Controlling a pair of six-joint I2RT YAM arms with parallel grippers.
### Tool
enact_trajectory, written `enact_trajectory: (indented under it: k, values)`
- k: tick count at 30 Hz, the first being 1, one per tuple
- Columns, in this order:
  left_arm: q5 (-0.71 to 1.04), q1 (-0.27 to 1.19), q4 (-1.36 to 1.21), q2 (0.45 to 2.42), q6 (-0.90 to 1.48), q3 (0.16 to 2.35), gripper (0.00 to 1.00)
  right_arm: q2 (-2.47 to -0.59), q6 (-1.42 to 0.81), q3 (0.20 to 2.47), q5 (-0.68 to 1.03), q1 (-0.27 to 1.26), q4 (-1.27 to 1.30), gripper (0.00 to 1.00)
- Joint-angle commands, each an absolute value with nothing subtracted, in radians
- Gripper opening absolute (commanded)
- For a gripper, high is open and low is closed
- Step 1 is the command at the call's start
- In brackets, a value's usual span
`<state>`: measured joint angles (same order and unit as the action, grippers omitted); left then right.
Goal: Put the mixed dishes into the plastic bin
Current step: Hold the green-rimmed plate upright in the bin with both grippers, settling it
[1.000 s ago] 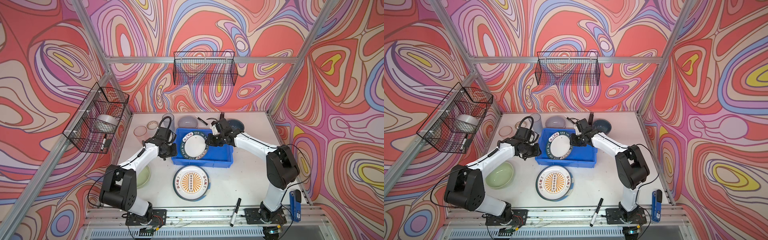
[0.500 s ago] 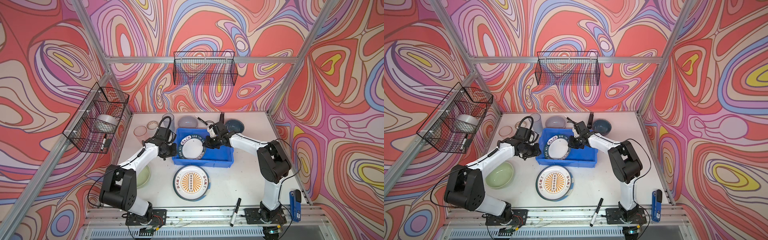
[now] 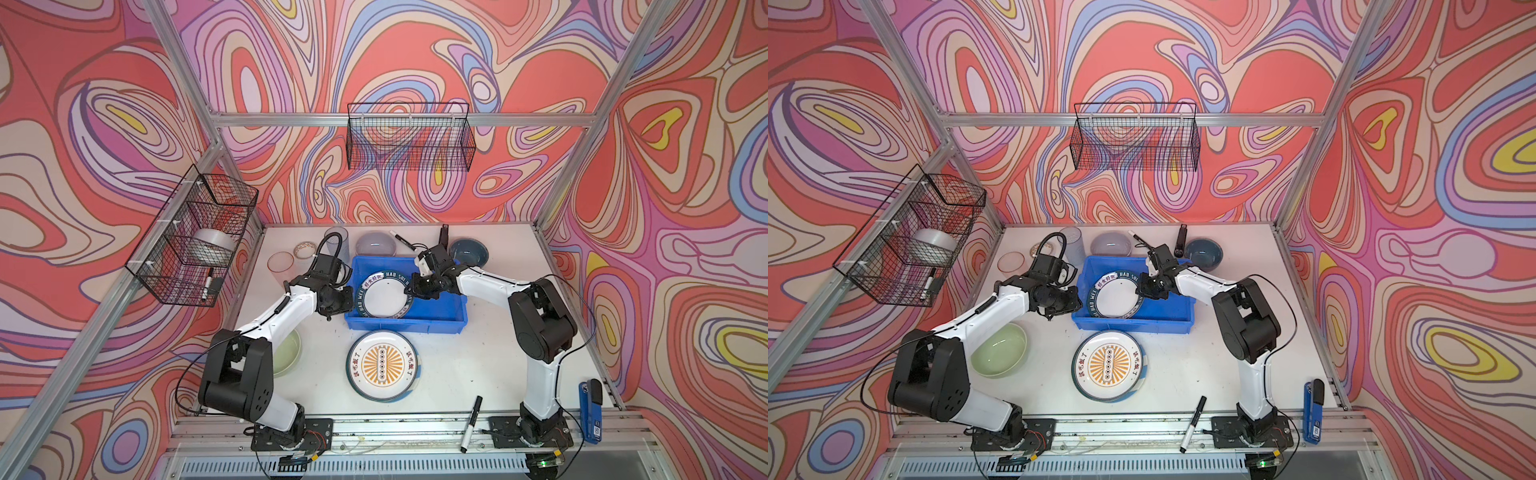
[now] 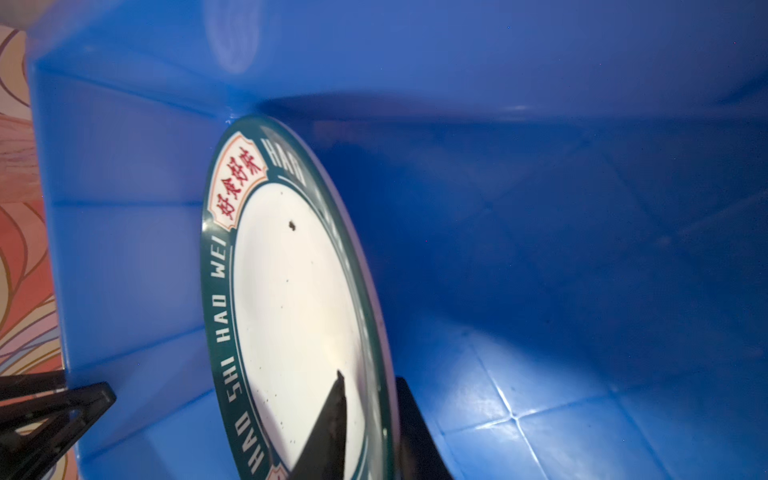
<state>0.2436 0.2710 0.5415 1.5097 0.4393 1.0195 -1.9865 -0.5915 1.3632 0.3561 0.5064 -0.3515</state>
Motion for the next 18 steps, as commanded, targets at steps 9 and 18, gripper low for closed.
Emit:
enact_trajectory:
  k: [9, 18]
  values:
    - [0.270, 0.270, 0.557, 1.511, 0.420, 1.046, 0.27, -2.024, -0.538, 1.423, 0.317, 0.532, -0.397, 0.33]
    - [0.270, 0.268, 0.561, 1.503, 0.422, 1.052, 0.28, -2.035, -0.517, 1.453, 0.287, 0.537, -0.441, 0.42]
